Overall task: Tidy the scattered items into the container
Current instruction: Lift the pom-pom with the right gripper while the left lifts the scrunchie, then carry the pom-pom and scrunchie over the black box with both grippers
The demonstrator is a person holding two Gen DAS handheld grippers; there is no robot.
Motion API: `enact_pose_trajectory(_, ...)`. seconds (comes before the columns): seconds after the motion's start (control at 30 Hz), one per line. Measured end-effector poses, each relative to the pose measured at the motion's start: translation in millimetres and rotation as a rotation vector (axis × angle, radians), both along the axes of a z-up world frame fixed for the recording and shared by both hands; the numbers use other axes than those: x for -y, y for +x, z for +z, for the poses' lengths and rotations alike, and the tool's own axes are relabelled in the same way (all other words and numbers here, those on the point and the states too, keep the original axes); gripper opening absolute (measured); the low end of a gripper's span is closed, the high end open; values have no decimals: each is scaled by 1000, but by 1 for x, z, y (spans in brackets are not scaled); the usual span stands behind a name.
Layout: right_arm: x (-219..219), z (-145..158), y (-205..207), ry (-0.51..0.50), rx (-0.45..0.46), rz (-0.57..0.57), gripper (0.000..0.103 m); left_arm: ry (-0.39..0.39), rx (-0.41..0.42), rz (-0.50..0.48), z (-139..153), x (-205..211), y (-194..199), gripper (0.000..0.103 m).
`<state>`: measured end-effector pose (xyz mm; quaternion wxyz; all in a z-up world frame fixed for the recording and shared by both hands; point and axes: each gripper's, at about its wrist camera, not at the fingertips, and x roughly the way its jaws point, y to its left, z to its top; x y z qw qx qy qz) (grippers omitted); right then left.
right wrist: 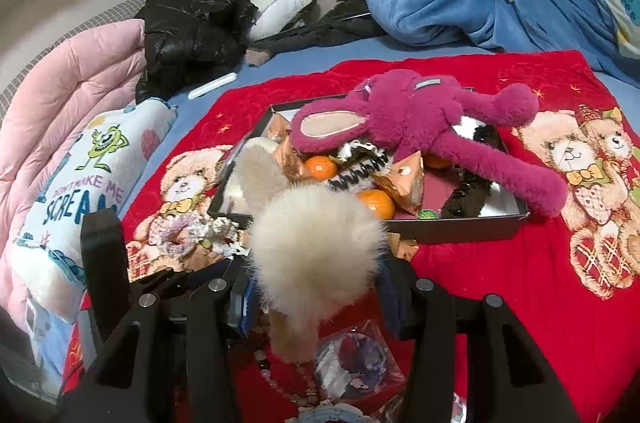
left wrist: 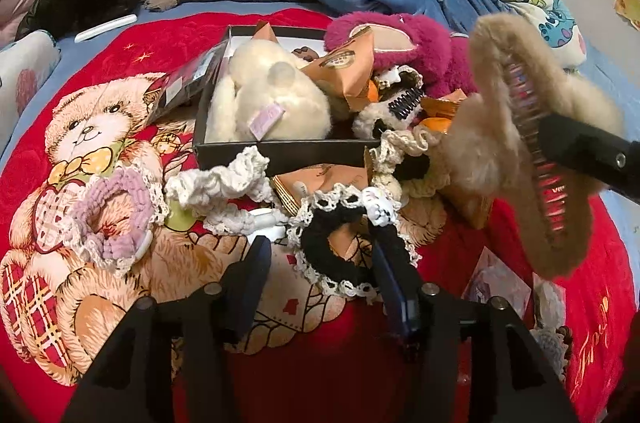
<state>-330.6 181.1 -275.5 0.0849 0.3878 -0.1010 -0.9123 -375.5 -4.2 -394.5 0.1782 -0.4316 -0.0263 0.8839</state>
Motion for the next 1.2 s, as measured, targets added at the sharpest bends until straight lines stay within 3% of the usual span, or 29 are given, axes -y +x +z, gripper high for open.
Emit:
enact_pose_trajectory(0.1, -1, -2, -1, 6, 4, -6, 47, -8, 2, 8, -1, -1, -1, 46)
enact_pose_trajectory(0.13, 1, -2, -1, 41, 4, -15, 47, -13, 4, 14, -1, -1, -2, 35)
enact_pose_trajectory(0.23, 3, -3, -1, 61, 11, -11, 47, -12, 9, 6, 0, -3, -1, 18)
enact_pose_trajectory(0.37, 3, -3, -1, 78, 9, -17, 47, -10, 13, 9, 3, -5, 2, 13)
enact_pose_trajectory(0.7, -1, 1, -1, 36, 0, -16, 47, 16, -62, -1, 33, -6, 20, 12)
enact_pose_trajectory(0.83, -5, 6, 2, 28, -17, -29, 47, 27, -97, 5, 49, -6, 10, 12)
enact_pose_trajectory(0.97, -9, 13, 5, 47, -42, -56, 47, 4, -141, 20, 76, 0, 24, 12)
enact_pose_trajectory(1.2, -6, 15, 5, 34, -49, -49, 47, 6, -160, 24, 88, 1, 25, 12)
